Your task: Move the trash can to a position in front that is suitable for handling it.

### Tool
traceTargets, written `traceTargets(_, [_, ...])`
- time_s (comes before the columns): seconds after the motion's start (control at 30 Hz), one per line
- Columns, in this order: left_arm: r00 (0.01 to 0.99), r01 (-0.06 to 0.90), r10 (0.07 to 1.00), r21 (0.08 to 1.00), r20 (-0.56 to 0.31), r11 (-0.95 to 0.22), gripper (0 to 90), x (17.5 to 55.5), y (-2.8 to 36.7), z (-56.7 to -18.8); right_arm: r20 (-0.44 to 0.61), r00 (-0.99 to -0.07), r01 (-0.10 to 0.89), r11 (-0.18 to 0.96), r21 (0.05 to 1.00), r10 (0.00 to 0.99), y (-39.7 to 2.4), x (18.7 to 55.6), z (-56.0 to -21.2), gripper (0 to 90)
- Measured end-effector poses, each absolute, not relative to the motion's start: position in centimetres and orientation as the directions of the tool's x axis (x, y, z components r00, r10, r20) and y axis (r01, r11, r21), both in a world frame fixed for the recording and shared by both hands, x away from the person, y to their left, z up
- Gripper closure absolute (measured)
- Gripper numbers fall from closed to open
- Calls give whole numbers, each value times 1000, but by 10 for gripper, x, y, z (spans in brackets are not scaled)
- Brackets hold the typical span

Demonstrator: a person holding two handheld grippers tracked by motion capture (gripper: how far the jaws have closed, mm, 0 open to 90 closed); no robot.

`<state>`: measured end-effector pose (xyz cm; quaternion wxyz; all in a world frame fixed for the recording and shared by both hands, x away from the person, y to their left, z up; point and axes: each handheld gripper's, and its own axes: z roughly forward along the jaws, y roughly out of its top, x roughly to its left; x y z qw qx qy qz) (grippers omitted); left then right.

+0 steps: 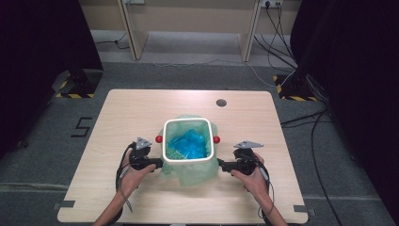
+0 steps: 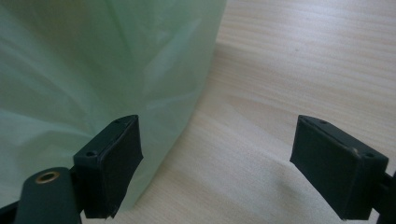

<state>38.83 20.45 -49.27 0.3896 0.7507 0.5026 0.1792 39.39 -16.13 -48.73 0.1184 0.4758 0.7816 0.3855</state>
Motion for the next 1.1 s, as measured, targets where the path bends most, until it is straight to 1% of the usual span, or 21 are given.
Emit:
traceTargets(0.1, [425,628,889,763,-171,-153,183,384,207,-490,199,-516,654,233,719,833,-162,394,-487,163])
traceTargets(0.23, [421,627,893,763,-159,-160,188,382,205,-487,257,-505,676,192,712,824,-161,395,-489,162])
traceTargets(0.33, [419,628,892,763,-166,-153,188,385,202,-487,277,-514,679,188,710,812,-157,395,-489,162])
traceTargets(0.43, [418,632,893,760,-168,-153,189,388,198,-487,286,-522,681,190,707,804,-153,396,-490,163])
traceTargets(0.53, [417,629,896,760,-152,-163,203,392,194,-485,278,-515,682,191,706,811,-153,399,-490,172])
traceTargets(0.7, [409,636,899,756,-158,-157,212,399,190,-485,282,-502,689,180,702,817,-155,403,-490,173])
traceTargets(0.87, [403,640,901,753,-162,-151,229,405,185,-484,279,-488,688,167,707,827,-158,411,-490,183])
traceTargets(1.1, [406,645,898,749,-168,-152,230,415,178,-484,297,-457,693,126,710,838,-164,427,-489,201])
